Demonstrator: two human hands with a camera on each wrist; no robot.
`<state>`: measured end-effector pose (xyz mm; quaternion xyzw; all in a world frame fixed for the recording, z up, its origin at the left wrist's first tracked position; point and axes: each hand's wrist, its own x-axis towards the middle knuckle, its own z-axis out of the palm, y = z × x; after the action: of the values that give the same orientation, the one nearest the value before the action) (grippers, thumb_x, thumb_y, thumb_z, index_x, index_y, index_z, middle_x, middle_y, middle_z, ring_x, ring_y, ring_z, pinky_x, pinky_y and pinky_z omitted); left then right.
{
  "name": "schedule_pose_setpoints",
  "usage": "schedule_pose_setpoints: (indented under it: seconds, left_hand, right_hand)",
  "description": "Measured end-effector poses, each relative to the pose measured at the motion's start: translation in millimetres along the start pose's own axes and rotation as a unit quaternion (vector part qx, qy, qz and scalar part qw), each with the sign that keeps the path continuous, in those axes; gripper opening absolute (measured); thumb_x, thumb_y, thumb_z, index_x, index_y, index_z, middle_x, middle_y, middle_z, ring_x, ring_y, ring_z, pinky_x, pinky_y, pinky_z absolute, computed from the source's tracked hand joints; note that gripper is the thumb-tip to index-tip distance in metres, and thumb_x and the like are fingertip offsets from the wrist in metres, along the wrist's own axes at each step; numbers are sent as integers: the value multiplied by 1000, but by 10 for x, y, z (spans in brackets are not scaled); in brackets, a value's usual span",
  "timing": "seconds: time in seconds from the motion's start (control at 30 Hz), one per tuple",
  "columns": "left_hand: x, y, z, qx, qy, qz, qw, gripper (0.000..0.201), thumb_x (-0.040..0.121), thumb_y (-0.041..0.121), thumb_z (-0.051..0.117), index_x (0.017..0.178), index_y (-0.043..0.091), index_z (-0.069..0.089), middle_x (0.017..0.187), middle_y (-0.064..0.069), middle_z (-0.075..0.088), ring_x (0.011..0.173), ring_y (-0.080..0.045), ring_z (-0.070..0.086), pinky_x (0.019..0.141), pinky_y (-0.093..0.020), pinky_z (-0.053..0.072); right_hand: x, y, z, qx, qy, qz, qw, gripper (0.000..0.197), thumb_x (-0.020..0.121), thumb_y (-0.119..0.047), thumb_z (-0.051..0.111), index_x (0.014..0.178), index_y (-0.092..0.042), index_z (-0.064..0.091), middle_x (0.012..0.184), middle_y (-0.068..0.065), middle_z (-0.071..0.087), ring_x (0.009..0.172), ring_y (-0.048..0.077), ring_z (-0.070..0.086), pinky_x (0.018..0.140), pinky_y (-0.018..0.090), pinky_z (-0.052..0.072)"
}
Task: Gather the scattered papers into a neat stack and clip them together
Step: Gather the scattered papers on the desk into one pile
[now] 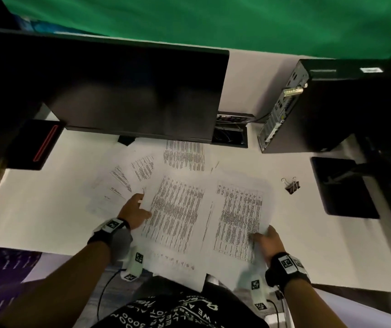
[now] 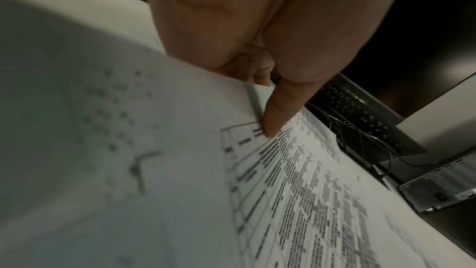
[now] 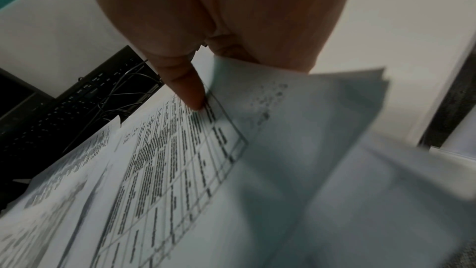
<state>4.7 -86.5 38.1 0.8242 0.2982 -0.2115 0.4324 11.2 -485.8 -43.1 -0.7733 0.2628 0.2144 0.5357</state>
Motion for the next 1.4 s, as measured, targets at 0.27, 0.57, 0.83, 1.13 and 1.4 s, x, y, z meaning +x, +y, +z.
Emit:
schedule_pose_setpoints:
  seconds: [0.27,0.57,0.83,1.13,1.4]
  left_hand:
    - [-110,160,303,38,4,39,999,69,90,5,59,150,21,27,137,-14,52,104,-31,60,78,-27,48]
    - [-103,437,937,51,-26,112,992,34,95,27,58,126,17,56,123,-2,64,105,-21,63,87,-31,52]
    - [166,-28,127,12,140,-167,976,82,80,32,74,144,9,29,142,-20,41,127,-38,43,104,-43,39]
    - [189,40,220,-68,88,-170,979,78,84,29,70,147,5,31,147,-19,37,129,-36,43,106,-43,40]
    - [241,185,322,27,116,-174,978,74,79,38,67,143,18,38,151,-13,24,131,-37,33,106,-48,37]
  right_hand:
    - [-176,-128,63,101,-17,14,995,38,84,-17,75,118,-12,59,112,7,72,99,27,69,82,38,55]
    - [-122,-78,26,-47,-6,-21,999,62,73,-25,84,126,-12,55,115,8,70,101,29,65,86,39,52]
    - [-47,-25,34,-80,20,-29,996,49,80,-12,77,121,-4,53,112,17,66,98,33,62,82,41,50]
    - [-18,15,27,-55,19,-37,998,49,79,-9,77,122,-6,54,113,14,66,104,34,62,93,51,51]
    - [-69,-41,30,-43,17,-46,998,43,81,-4,76,117,-7,55,109,15,65,102,34,60,91,47,49]
